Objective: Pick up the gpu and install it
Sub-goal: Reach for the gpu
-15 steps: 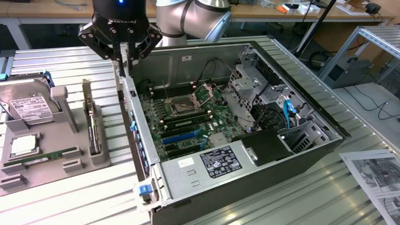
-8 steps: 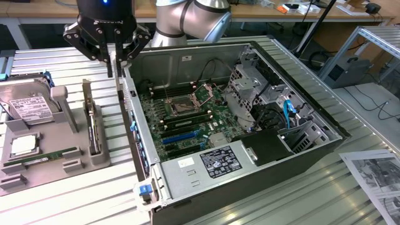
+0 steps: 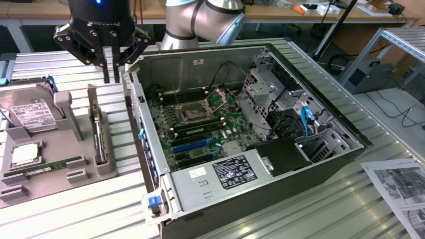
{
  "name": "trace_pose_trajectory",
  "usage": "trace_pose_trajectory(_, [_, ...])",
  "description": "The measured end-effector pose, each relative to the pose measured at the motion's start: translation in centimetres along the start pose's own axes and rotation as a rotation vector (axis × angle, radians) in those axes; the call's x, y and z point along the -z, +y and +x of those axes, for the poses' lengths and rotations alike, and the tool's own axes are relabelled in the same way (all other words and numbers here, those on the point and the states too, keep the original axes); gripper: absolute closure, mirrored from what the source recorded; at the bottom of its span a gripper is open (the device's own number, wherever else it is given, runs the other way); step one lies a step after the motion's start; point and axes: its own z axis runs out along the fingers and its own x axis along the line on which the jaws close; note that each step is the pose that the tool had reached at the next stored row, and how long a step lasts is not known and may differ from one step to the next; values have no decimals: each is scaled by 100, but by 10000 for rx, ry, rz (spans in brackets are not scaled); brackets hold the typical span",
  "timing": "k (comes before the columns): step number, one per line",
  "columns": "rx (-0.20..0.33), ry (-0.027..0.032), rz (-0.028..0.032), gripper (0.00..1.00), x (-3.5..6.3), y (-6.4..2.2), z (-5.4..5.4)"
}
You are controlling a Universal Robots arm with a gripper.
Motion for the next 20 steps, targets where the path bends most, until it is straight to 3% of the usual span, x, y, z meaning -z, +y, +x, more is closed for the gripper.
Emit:
trace_pose_trajectory(5, [-7,99,-16,78,-7,-10,129])
trace_pose_trajectory(10, [-14,249,-36,78,-15,-22,276])
trace_pose_trajectory(20, [164,277,-27,78,-15,-22,279])
